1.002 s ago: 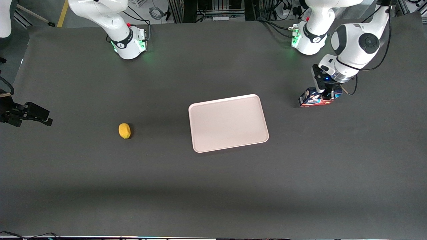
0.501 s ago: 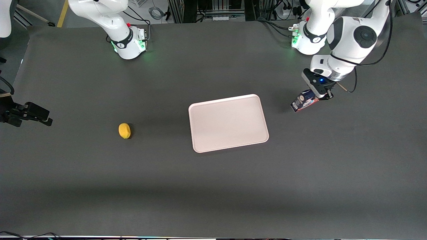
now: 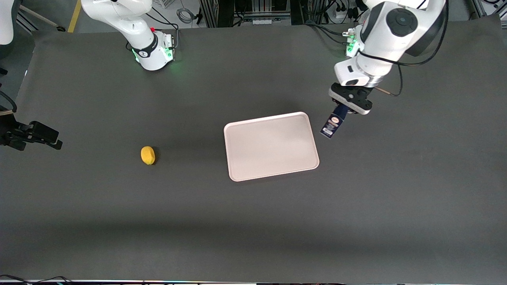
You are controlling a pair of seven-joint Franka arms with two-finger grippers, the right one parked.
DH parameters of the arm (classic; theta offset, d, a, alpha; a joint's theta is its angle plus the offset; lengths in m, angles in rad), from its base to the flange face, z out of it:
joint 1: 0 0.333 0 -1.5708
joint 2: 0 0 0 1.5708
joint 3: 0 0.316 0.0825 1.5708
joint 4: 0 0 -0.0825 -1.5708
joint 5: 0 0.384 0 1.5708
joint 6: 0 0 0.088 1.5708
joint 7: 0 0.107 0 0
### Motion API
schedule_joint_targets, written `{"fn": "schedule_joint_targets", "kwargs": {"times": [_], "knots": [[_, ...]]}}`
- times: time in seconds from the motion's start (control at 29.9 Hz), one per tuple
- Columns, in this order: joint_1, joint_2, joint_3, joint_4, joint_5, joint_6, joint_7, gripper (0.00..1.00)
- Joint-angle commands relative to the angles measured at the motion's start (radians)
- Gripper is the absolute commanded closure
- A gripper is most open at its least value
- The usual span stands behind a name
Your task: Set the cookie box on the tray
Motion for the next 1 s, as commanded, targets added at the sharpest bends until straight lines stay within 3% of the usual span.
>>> {"fn": "schedule_joint_targets", "kwargs": {"times": [0.0,0.23,0.5,0.67,0.84,0.97], "knots": [[-0.033,0.115,-0.018,0.159,-0.008,-0.043,-0.244,0.79],[-0.048,0.225,-0.034,0.270,-0.008,-0.043,-0.481,0.78],[-0.061,0.325,-0.038,0.298,-0.004,-0.015,-0.711,0.80],[-0.088,0.394,-0.037,0.287,0.030,0.058,-0.754,0.77],[-0.100,0.440,-0.037,0.269,0.125,0.106,-0.792,0.79],[-0.102,0.457,-0.037,0.262,0.139,0.107,-0.844,0.78]]}}
